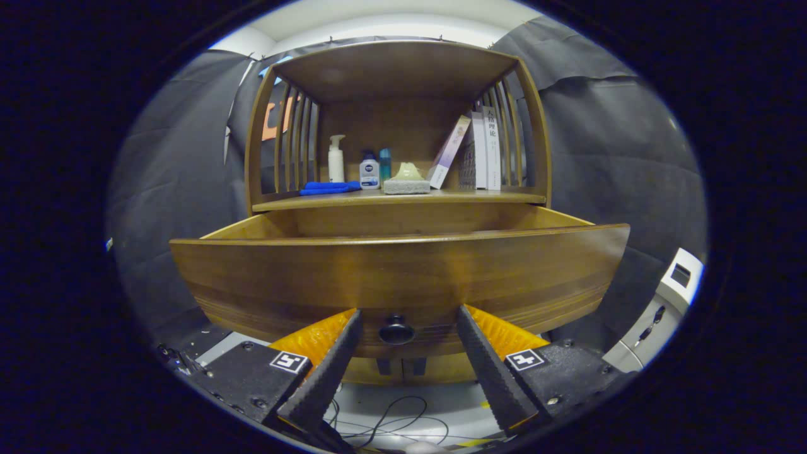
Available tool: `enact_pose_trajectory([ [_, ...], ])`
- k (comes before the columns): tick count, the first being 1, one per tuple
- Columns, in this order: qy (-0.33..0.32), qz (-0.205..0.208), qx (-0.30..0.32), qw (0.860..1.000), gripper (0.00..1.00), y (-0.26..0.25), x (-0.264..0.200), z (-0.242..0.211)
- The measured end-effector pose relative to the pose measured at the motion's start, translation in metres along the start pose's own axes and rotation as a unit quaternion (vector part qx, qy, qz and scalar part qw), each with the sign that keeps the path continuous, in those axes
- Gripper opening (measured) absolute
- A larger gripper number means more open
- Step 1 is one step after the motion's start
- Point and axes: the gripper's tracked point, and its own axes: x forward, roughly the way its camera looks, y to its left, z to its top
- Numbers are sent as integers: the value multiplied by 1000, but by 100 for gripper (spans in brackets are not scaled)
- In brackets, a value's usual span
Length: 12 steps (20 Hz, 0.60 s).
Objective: Pull open the drawer, take out the items inside it, and place them on the countertop above the cabinet.
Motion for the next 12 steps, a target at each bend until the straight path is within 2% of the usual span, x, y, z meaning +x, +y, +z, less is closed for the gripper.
enact_pose_trajectory([
  [5, -4, -2, -10, 1000, 99, 3, 16, 8],
  [12, -14, -8, 5, 1000, 99, 9, 62, 24],
])
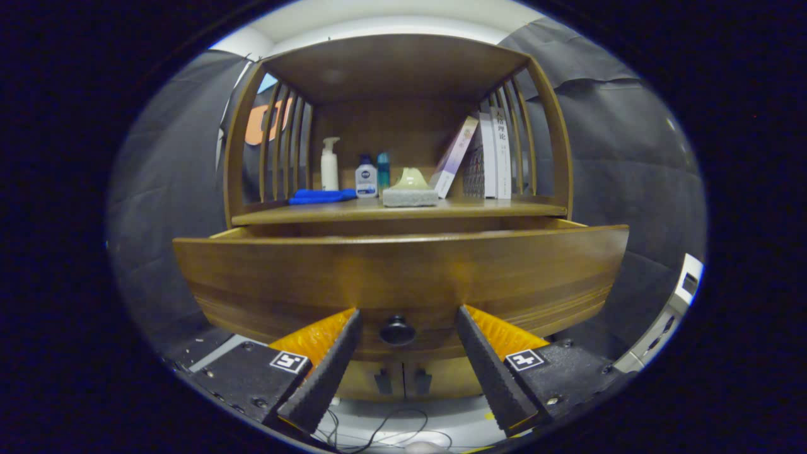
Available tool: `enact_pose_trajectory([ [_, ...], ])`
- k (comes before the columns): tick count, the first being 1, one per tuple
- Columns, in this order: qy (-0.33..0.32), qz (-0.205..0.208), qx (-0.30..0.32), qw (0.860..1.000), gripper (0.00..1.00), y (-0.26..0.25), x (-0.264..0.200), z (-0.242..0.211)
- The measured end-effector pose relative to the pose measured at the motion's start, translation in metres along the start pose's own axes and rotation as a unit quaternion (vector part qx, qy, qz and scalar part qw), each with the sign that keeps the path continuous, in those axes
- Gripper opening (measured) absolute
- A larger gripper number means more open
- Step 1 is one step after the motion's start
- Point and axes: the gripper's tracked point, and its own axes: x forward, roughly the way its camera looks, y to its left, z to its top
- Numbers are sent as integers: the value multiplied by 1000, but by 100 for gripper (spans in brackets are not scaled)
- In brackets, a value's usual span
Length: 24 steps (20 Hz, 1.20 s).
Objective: Pull open the drawer, take out the items inside it, and place them on the countertop above the cabinet.
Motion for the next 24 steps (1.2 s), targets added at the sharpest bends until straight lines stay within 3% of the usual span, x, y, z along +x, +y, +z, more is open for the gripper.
enact_pose_trajectory([
  [14, -4, -5, -27, 1000, 99, 4, 91, 27],
  [24, 1, 1, -23, 1000, 99, 2, 99, 29],
])
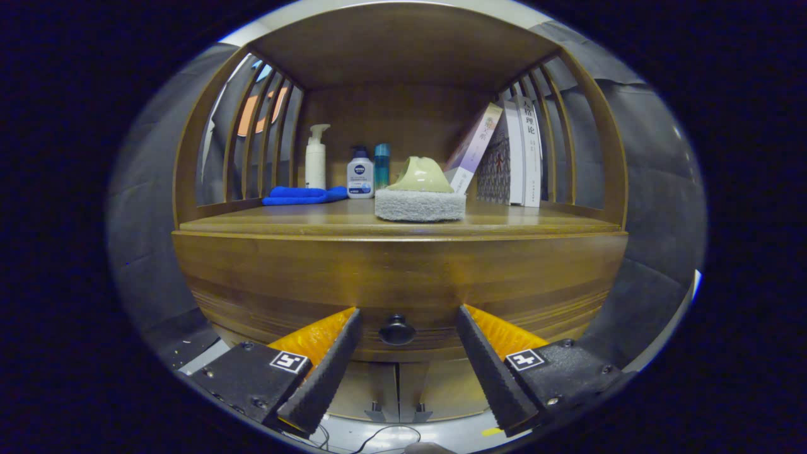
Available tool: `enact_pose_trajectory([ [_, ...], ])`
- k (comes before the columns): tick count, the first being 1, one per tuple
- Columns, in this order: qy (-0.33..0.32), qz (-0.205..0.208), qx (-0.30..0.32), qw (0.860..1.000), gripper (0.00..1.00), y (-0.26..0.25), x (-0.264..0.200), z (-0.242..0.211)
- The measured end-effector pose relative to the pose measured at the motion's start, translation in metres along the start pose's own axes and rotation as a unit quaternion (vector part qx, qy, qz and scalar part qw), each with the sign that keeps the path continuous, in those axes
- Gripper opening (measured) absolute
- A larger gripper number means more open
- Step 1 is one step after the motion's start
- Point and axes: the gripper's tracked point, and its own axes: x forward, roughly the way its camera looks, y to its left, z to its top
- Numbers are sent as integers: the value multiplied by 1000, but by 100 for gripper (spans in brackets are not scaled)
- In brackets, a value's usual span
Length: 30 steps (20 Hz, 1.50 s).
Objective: Pull open the drawer, take out the items inside it, and place them on the countertop above the cabinet.
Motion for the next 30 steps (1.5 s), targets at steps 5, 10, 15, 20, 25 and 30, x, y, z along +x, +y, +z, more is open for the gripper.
enact_pose_trajectory([
  [5, -24, 1, 12, 1000, 99, -13, -19, 22],
  [10, -39, 1, 27, 999, 99, -38, -57, 50],
  [15, -80, -16, 29, 996, 99, -60, -106, 110],
  [20, -117, -7, 13, 993, 99, -57, -162, 168],
  [25, -144, 13, 26, 989, 99, -48, -205, 198],
  [30, -152, 18, 21, 988, 99, -49, -218, 201],
])
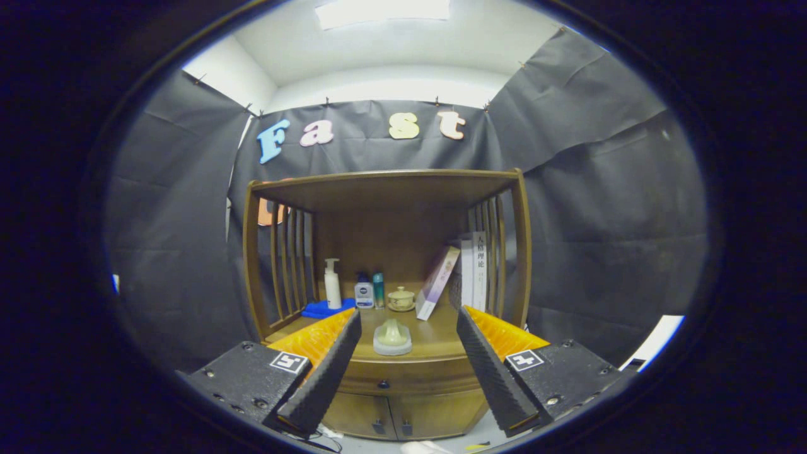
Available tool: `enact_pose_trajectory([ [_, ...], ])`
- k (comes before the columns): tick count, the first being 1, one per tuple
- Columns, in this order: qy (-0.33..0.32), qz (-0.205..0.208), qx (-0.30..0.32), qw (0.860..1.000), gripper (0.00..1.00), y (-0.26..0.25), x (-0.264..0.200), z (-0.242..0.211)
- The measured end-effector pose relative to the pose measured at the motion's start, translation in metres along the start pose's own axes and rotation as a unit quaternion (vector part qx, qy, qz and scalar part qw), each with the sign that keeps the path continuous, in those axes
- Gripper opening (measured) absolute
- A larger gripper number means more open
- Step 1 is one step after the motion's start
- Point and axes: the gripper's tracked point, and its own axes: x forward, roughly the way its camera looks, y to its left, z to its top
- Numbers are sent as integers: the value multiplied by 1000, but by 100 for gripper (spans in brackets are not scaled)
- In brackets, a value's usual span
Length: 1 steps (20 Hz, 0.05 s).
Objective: Pull open the drawer, take out the items inside it, and place them on the countertop above the cabinet.
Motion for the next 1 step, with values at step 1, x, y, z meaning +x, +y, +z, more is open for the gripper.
enact_pose_trajectory([
  [1, 0, 2, 0, 1000, 99, 1, -2, 0],
])
